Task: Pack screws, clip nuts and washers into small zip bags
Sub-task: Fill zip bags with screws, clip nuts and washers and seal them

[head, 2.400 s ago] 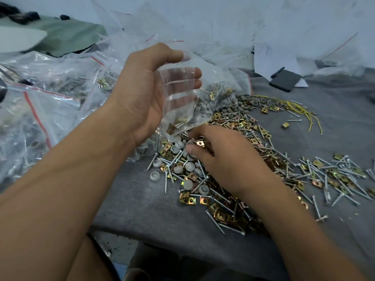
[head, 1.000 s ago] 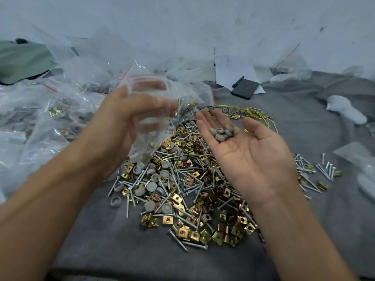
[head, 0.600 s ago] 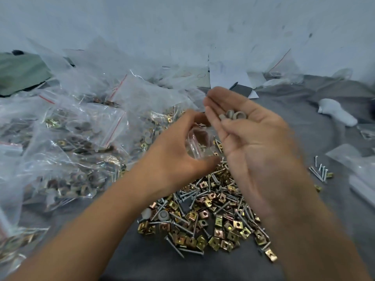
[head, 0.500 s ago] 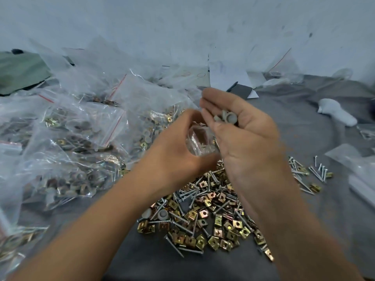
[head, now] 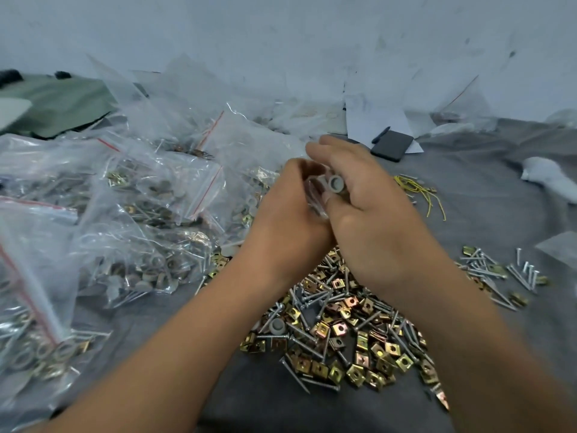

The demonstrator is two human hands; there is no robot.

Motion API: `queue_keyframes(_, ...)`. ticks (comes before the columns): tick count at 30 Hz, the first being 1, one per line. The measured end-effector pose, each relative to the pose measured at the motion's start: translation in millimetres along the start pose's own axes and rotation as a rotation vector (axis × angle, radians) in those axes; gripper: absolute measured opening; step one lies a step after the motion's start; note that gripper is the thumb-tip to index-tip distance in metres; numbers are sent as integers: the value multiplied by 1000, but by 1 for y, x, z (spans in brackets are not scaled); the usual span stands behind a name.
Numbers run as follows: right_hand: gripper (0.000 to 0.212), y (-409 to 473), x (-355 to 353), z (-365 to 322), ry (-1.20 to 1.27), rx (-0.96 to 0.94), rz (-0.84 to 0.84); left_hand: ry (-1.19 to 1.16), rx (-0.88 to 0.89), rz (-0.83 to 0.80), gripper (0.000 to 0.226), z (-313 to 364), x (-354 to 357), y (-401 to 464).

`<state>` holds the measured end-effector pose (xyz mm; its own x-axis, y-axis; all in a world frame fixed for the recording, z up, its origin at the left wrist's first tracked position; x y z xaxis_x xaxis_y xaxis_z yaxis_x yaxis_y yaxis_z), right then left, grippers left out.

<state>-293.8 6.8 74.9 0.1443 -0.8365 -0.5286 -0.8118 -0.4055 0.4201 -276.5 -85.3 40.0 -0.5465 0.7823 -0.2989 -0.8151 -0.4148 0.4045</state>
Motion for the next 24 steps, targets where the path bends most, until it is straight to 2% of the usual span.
queue_keyframes(7,59,5,5,-1,47,-23,-18,-26,-21,12,47,-3,-3,0)
queue_keyframes(14,71,5,9,5,283,15,-69,-121,-100,24,58,-12,-4,0)
queue_keyframes(18,58,8,-16,2,456,-22,77,-135,-150,29,60,-14,-10,2)
queue_keyframes(21,55,6,-41,7,383,-96,151,-95,-125,-18,54,-9,-15,5)
queue_keyframes(24,50,1,-41,19,256,-93,48,-169,-106,-160,48,0,-17,5)
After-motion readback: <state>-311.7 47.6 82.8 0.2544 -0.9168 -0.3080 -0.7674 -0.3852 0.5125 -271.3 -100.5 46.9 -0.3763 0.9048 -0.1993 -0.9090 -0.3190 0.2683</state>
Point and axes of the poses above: each hand's wrist, its own y-axis towards the middle knuckle, its own x-axis out of the palm, z = x × y, the point moved 10 cm from there along y, towards the middle knuckle, and after that the axes turned 8 degrees about z, right-handed, at the moved point
